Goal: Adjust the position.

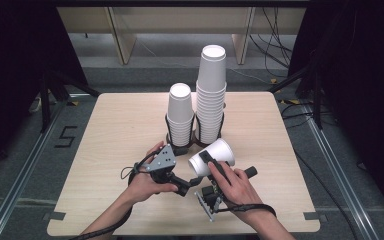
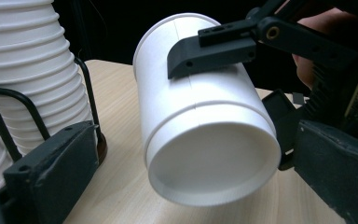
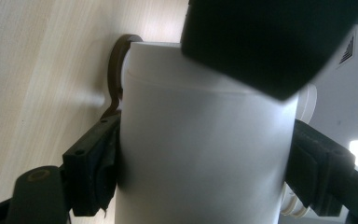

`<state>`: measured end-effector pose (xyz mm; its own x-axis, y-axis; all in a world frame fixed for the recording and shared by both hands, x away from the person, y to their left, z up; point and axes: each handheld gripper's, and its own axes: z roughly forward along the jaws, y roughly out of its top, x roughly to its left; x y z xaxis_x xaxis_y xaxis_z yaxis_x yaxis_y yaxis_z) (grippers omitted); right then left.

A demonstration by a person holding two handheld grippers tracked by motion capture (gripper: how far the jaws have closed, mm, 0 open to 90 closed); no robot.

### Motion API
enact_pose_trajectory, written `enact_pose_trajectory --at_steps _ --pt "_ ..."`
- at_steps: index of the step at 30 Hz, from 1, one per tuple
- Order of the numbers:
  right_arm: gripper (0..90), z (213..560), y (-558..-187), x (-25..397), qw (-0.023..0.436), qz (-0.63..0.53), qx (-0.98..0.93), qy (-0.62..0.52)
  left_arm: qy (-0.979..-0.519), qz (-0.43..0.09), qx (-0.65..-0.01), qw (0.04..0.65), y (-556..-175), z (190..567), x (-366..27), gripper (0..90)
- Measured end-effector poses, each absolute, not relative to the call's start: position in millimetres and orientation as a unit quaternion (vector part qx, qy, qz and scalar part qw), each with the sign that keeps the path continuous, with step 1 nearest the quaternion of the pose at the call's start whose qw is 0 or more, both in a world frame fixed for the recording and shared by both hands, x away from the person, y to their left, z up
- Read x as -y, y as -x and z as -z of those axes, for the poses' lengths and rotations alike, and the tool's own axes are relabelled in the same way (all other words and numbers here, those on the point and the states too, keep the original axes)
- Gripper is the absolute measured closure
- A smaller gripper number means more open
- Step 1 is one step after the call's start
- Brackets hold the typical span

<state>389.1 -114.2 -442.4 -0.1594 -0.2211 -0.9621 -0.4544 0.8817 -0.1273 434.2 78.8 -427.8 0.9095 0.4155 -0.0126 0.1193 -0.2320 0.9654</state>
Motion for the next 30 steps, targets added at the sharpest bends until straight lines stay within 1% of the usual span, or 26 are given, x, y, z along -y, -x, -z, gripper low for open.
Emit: enact_pose_trajectory --at_steps 7,30 --pt "20.5 443 -389 113 0.61 -0.1 -0.752 0.227 -0.774 -0.115 -0.169 0.6 -439 429 -75 0.0" --pt "20.4 443 -388 108 0.614 -0.098 -0.748 0.232 -0.77 -0.107 -0.17 0.606 -443 431 -67 1.3"
